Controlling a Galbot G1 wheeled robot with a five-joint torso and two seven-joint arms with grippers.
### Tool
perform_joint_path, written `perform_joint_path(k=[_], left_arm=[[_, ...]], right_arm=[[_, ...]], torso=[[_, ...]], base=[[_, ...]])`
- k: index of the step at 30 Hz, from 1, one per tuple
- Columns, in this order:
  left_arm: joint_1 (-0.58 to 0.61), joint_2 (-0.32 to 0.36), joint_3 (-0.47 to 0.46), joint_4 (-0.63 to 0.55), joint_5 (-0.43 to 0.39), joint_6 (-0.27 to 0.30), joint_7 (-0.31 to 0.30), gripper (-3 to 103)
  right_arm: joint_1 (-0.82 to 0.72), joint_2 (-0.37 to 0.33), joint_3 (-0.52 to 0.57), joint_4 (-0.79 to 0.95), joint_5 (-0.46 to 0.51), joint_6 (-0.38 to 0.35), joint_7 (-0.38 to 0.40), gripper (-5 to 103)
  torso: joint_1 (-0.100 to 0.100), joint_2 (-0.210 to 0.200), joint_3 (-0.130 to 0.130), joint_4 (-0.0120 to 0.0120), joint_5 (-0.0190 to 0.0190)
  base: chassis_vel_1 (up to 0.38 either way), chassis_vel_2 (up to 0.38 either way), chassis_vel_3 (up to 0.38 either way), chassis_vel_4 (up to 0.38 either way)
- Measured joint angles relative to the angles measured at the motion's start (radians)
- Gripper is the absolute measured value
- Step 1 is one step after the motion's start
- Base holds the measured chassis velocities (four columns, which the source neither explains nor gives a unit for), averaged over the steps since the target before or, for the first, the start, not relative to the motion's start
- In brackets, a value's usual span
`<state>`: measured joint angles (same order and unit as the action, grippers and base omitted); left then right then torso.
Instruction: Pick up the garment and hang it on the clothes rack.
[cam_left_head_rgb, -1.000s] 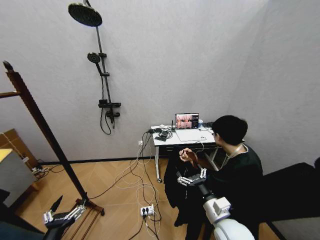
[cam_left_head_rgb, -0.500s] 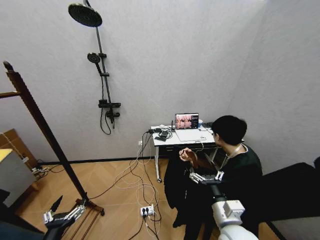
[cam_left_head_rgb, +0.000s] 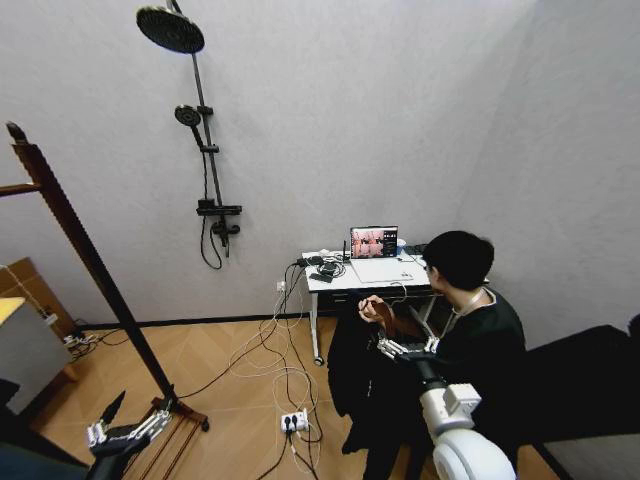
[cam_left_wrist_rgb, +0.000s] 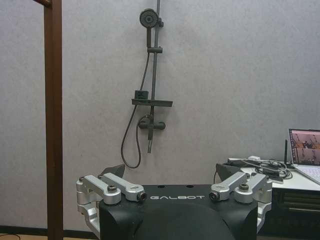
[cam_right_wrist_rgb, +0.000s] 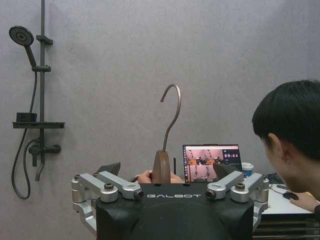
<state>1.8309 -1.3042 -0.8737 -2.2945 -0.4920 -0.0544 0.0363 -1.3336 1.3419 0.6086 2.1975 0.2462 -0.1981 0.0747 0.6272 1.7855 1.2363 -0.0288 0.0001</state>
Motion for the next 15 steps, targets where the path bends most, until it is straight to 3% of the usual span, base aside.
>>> perform_joint_path(k=[8,15], left_arm=[[0.000,0.000,0.000,0.000,0.000,0.000,0.000,100],[0.000,0.000,0.000,0.000,0.000,0.000,0.000,100]], right_arm=[[0.149,-0.046,-0.021,-0.144,0.068,0.004,-0.028,102],[0.193,-0.053,-0.038,-0.192,0.078,0.005,-0.028,83]], torso=[[0.000,0.000,0.000,0.0001,-0.0001],[0.000,0.000,0.000,0.0001,-0.0001]], base=[[0.000,0.000,0.000,0.000],[0.000,0.000,0.000,0.000]])
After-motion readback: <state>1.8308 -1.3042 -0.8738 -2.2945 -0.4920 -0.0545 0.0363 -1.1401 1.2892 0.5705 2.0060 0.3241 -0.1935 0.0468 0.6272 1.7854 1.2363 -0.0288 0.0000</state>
